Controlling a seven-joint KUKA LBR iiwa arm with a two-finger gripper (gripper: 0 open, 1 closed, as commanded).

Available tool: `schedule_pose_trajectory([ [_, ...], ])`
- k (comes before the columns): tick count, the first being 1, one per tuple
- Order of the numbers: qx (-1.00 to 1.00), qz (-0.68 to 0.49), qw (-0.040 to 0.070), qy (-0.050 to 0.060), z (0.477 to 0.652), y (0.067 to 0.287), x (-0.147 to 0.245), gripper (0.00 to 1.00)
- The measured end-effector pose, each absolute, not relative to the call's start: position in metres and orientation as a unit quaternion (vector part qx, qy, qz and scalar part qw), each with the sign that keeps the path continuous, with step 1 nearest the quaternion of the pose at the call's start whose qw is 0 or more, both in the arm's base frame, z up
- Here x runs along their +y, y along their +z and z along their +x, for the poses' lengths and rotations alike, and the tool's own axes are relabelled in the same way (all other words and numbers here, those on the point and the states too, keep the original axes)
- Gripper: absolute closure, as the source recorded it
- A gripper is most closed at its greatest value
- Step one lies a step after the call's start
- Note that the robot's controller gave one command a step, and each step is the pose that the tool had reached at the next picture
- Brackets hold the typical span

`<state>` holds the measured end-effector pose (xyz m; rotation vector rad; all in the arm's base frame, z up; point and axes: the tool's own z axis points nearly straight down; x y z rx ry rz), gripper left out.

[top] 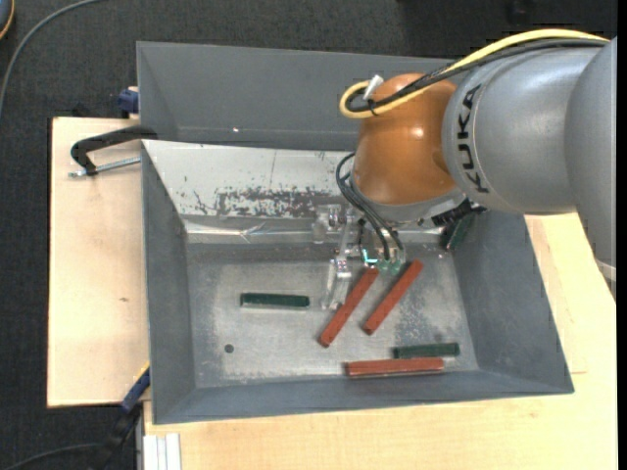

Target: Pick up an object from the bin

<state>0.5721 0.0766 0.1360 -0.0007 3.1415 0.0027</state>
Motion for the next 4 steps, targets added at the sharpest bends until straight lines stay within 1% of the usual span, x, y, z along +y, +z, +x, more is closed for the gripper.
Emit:
schedule_pose_trajectory([
  [1, 0.995, -0.103, -0.002, 0.001, 0.56, 0.069, 0.141, 0.0],
  [2, 0.995, -0.101, 0.0, 0.001, 0.562, 0.071, 0.138, 1.0],
  [3, 0.971, -0.238, 0.006, 0.0, 0.583, 0.179, 0.137, 1.0],
  [4, 0.971, -0.239, 0.008, 0.0, 0.585, 0.272, 0.133, 1.0],
])
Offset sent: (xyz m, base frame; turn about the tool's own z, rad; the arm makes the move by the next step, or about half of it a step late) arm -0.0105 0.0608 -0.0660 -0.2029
